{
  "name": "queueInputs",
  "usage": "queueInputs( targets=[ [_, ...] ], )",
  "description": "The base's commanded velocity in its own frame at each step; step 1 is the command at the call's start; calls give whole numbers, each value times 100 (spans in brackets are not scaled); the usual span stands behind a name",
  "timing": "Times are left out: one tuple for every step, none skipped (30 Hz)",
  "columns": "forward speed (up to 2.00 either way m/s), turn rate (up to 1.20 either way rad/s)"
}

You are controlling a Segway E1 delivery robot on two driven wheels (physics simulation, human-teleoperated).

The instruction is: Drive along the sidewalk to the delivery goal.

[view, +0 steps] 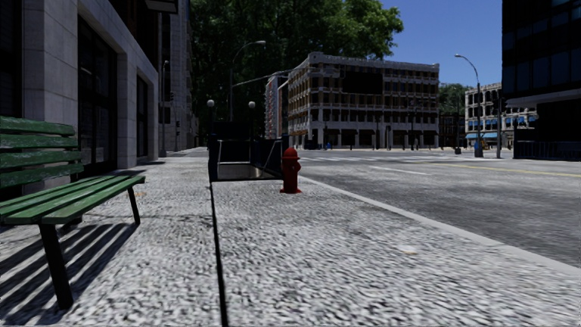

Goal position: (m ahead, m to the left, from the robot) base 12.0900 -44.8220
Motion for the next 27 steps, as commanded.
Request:
queueInputs(
  targets=[
    [198,33],
    [198,33],
    [198,34],
    [198,34],
    [198,35],
    [198,38],
    [198,43],
    [198,44],
    [198,45],
    [198,45],
    [198,45],
    [198,45],
    [198,45],
    [198,45],
    [198,45],
    [198,45],
    [198,45],
    [198,45],
    [198,45],
    [198,45],
    [198,45],
    [198,45],
    [198,45],
    [198,45],
    [198,45],
    [198,45],
    [198,45]
  ],
)
